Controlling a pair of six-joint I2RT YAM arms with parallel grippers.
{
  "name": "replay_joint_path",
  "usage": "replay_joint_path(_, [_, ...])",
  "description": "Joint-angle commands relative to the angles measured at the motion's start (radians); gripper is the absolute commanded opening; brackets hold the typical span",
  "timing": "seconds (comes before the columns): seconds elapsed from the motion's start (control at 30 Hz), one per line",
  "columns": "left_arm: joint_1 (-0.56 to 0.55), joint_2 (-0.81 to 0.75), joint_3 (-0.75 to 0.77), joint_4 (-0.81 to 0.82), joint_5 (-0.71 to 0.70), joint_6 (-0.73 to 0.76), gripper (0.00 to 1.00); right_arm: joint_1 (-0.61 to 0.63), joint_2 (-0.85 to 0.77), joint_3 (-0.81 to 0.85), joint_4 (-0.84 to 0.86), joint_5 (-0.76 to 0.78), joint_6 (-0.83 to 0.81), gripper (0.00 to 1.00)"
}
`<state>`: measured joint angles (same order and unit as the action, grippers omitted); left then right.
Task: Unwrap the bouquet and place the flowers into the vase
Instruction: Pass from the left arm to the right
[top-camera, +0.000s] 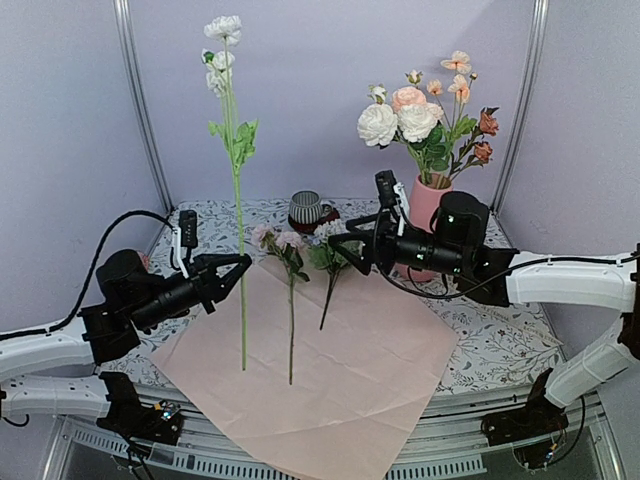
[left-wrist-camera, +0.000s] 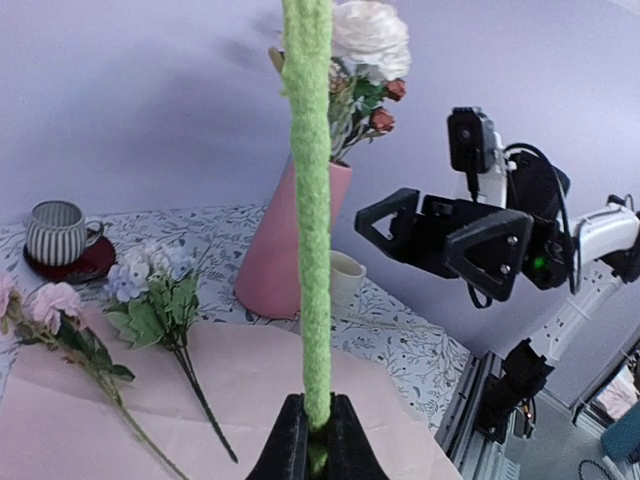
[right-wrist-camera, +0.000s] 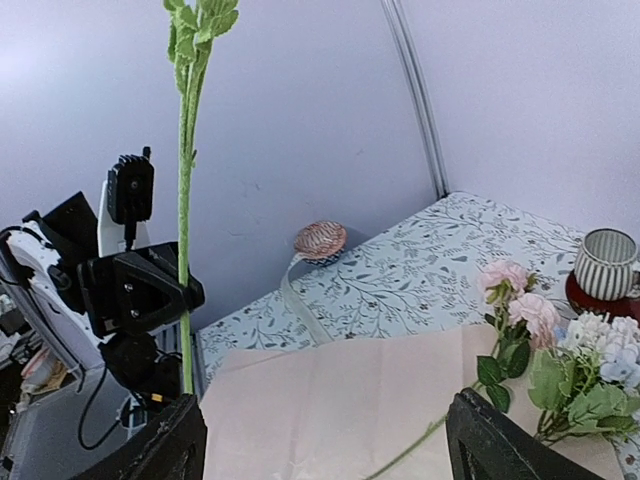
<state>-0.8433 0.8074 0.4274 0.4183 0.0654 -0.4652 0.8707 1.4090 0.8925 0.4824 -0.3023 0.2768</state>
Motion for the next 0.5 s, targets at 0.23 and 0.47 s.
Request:
replay_joint_path(0.23, [-0.083,0.126,0.011,0.242,0.238,0.119,0.08,0.081,0.043,0.232,-0.11,-0.195,0.059,0.8])
replay_joint_path(0.47, [-0.12,0.195,0.051,0.23,0.291,0.175,0.08,0.096,0.103,0.368,-0.229,-0.223,0.021,0.68])
